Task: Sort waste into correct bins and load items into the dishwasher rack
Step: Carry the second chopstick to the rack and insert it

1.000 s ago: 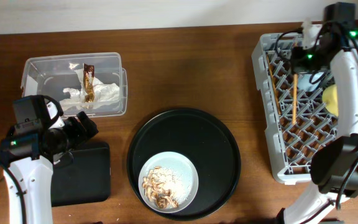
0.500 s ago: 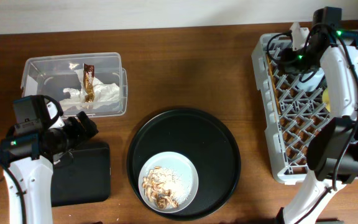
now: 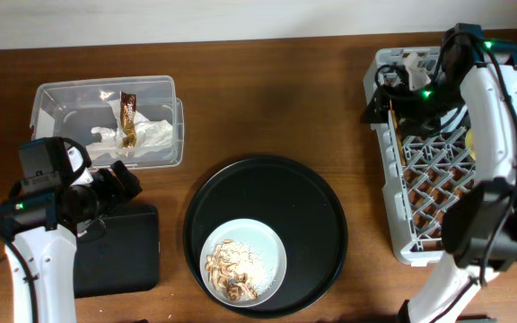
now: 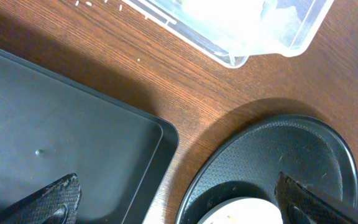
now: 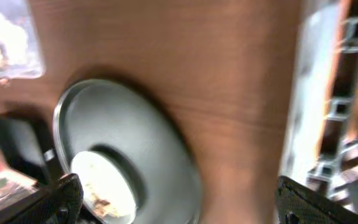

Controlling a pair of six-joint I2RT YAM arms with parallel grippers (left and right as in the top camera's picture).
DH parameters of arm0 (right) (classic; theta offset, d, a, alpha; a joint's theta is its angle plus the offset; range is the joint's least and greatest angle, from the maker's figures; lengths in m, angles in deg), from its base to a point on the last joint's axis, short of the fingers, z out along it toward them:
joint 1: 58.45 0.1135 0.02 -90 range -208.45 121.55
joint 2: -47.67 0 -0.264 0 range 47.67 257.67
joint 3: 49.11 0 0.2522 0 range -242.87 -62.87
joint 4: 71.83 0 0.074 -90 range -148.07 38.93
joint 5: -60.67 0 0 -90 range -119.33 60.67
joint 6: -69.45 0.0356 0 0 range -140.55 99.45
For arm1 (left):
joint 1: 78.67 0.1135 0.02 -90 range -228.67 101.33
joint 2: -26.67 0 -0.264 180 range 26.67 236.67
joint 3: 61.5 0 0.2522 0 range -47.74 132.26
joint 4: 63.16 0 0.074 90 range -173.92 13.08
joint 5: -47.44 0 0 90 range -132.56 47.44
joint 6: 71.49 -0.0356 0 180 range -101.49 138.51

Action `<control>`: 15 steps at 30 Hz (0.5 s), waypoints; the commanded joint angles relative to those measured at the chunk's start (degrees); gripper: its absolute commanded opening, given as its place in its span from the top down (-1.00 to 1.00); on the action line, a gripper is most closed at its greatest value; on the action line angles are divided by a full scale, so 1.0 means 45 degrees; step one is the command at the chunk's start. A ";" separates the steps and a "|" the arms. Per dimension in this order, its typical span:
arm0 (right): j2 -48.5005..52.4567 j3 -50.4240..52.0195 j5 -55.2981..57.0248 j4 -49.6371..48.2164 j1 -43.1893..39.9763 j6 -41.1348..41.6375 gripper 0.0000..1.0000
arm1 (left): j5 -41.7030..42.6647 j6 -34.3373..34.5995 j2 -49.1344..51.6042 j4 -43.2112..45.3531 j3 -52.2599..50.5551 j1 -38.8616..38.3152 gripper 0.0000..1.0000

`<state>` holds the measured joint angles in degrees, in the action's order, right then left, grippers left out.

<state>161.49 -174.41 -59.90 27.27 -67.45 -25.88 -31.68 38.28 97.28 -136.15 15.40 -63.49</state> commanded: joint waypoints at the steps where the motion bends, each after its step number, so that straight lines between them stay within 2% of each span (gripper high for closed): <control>1: -0.1773 -0.0287 -0.0714 0.1030 0.0680 -0.0024 -0.98 | -0.0049 0.0121 -0.0146 -0.0005 0.0170 0.0058 -0.99; 4: -0.2424 -0.0267 -0.0199 0.1797 0.1156 -0.0044 -0.98 | -0.0053 0.0121 -0.0146 -0.0005 0.0170 0.0058 -0.98; 7: -0.3177 -0.0243 0.1413 0.2671 0.1943 0.0097 -0.97 | -0.0049 0.0121 -0.0146 0.0000 0.0170 0.0058 -0.98; 10: -0.3905 0.0296 0.2846 0.2657 0.2521 0.1161 -0.97 | -0.0049 0.0121 -0.0146 0.0000 0.0170 0.0058 -0.99; 15: -0.4439 0.1035 0.4731 0.2662 0.2030 0.1972 -0.97 | -0.0049 0.0121 -0.0146 -0.0005 0.0170 0.0058 -0.98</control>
<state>143.57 -171.94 -46.72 38.89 -56.54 -21.09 -31.71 38.28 97.28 -136.12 15.40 -63.49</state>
